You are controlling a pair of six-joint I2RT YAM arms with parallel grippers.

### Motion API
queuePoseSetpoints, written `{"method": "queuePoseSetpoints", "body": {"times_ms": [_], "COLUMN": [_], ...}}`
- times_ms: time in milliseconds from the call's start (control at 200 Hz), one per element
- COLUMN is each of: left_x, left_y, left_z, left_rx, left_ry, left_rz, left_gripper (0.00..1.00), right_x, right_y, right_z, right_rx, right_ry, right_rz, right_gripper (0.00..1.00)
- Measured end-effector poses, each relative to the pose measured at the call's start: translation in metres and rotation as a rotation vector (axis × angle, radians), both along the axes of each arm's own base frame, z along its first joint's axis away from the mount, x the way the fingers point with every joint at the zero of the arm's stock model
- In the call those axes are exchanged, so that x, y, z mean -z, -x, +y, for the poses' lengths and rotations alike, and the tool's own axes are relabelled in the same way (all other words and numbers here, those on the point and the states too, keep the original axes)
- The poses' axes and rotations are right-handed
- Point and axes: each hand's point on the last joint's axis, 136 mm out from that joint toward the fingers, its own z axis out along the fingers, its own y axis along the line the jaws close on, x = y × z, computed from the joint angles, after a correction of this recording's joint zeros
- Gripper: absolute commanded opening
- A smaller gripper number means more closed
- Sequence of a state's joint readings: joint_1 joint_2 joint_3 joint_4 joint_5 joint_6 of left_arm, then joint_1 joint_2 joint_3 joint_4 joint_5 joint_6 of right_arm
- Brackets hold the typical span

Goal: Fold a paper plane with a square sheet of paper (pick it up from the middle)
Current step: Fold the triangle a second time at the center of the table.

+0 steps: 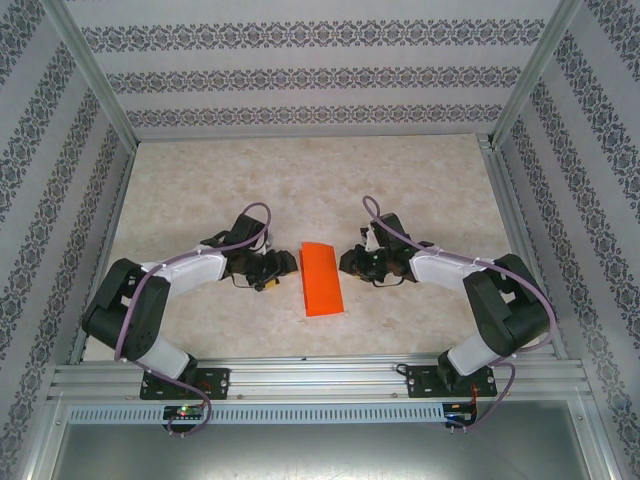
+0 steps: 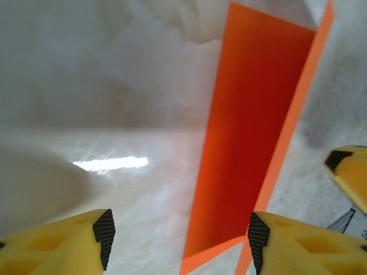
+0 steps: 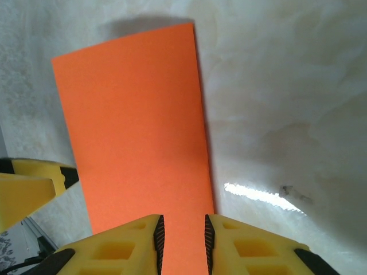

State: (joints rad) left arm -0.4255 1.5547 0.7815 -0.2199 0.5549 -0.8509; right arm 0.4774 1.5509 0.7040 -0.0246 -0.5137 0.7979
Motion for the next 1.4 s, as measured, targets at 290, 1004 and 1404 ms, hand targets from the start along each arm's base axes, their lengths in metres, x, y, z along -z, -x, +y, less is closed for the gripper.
{"method": "queuePoseSetpoints", "body": {"times_ms": [290, 1004, 1404], "left_x": [-0.008, -0.009, -0.005], "left_y": [-0.002, -0.014, -0.012], "left_z": [-0.009, -0.034, -0.043], "left_rx": [0.033, 0.055, 0.069], "left_ry": [0.051, 0.203, 0.220], "left_rz": [-0.016, -0.018, -0.007], "left_gripper": [0.66, 0.67, 0.62], "right_x": [0.001, 0.023, 0.022], "right_y": [0.006, 0.025, 0.027], "right_z": [0.029, 0.022, 0.023], "right_rx": [-0.055, -0.035, -0.041], "right_ry": [-0.026, 0.015, 0.012], "right_rz": [0.009, 0.041, 0.035], "right_gripper": [0.26, 0.26, 0.26]}}
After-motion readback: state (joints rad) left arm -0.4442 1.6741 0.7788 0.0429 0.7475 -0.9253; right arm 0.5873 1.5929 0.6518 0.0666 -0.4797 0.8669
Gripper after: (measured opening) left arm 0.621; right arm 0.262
